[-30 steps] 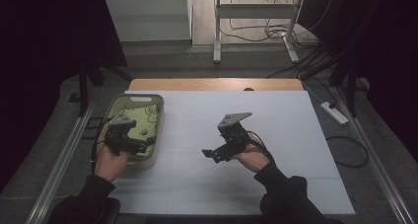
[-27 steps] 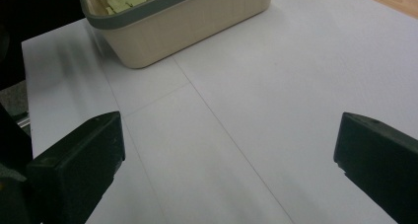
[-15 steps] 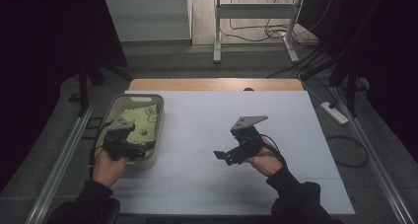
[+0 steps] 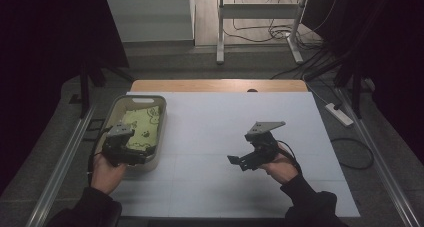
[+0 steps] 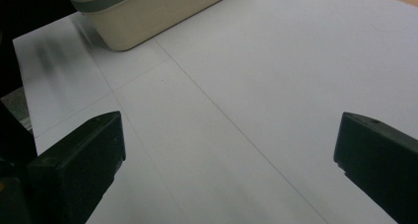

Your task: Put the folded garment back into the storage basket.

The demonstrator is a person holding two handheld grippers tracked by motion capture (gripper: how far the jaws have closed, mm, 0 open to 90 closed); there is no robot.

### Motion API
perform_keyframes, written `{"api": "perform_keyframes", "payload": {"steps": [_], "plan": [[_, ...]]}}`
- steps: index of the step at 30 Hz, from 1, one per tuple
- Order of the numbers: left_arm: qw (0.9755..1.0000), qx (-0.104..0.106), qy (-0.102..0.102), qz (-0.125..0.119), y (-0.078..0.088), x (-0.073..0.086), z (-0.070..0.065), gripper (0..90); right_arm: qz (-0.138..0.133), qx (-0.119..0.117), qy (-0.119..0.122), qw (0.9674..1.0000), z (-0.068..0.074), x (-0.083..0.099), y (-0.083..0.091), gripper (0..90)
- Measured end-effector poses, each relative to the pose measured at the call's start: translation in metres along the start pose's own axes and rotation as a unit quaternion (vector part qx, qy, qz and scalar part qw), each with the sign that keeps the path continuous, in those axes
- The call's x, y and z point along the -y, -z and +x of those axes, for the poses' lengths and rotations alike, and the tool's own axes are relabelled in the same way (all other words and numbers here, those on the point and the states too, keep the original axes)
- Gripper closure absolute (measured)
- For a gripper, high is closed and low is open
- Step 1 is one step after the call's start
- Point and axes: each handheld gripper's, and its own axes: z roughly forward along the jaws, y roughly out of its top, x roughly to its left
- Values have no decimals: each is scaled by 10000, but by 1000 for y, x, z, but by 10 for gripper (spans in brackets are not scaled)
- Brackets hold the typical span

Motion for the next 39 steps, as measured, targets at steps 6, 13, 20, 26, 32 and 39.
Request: {"api": "perform_keyframes", "payload": {"steps": [6,13,20,26,32,39], "plan": [[10000,-21,18,34,3,4,-1,0,-24,111,-28,9999,-2,8,8,0],[10000,-51,56,25,7,8,-1,0,-56,153,-121,9998,-4,16,18,0],[9999,-94,58,29,10,11,-2,0,-92,176,-201,9996,-5,24,27,0],[9999,-131,73,33,13,15,-2,0,-112,272,-229,9993,-6,31,36,0],[9998,-186,74,60,15,18,-2,0,-101,329,-321,9989,-7,39,45,0],[9996,-250,74,87,17,22,-2,0,-113,440,-462,9979,-10,53,58,0]]}}
